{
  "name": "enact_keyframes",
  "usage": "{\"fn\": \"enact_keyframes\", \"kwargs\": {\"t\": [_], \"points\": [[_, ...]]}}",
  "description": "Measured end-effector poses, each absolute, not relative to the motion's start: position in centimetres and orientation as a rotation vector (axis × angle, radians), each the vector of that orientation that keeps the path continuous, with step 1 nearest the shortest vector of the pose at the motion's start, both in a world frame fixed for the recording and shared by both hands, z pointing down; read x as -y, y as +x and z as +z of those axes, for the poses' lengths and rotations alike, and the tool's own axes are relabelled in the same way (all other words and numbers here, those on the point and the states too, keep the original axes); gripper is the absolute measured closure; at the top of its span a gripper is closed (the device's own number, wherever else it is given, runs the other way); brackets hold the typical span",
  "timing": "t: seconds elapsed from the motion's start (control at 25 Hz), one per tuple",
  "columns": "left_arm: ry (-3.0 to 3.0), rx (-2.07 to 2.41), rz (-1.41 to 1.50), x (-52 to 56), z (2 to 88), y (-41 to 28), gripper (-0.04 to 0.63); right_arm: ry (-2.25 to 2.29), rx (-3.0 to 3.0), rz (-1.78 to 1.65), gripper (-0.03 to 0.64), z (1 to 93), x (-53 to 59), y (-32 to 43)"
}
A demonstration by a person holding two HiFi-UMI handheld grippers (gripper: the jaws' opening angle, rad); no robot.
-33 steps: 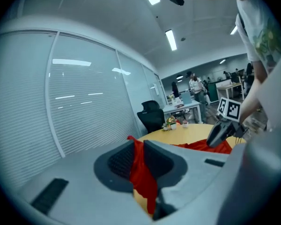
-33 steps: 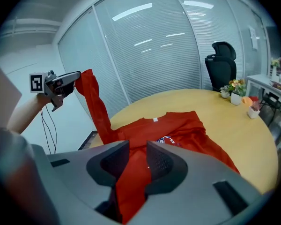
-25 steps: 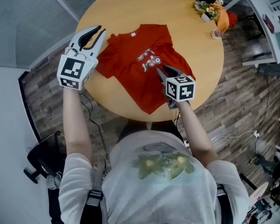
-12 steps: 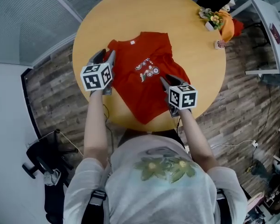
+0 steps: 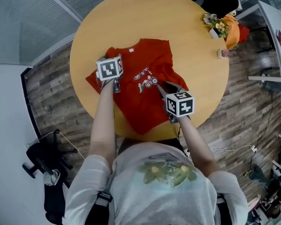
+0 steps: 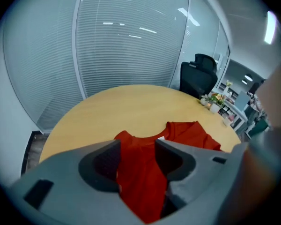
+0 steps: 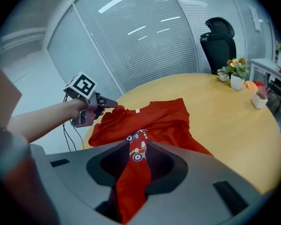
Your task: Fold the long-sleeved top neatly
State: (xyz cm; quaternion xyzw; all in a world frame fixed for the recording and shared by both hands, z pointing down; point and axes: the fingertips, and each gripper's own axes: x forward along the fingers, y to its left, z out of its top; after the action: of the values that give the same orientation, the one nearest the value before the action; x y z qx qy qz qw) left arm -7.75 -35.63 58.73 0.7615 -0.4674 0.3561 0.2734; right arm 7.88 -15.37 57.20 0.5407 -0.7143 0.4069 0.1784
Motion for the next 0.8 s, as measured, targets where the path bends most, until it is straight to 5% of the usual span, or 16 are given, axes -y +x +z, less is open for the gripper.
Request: {"fn": "enact_keyframes", "kwargs": {"t": [0.16, 0.24, 0.28, 0.8], "points": [[1.984, 1.221, 1.057, 36.7, 61.6, -8.0, 0.410, 1.494, 2.030, 1.163, 0.494, 57.7, 15.9, 7.5], [1.971, 1.223, 1.075, 36.9, 62.1, -8.5, 0.543, 1.488, 2.034, 1.165, 0.494, 57.8, 16.1, 7.6], [1.976, 1.223, 1.067, 36.9, 62.1, -8.7, 0.554, 1.487, 2.035, 1.165, 0.494, 57.8, 16.1, 7.8], [2.544, 1.030, 0.652, 36.4, 47.7, -10.7, 0.565, 1.497, 2.041, 1.151, 0.494, 57.3, 16.2, 8.2]]}}
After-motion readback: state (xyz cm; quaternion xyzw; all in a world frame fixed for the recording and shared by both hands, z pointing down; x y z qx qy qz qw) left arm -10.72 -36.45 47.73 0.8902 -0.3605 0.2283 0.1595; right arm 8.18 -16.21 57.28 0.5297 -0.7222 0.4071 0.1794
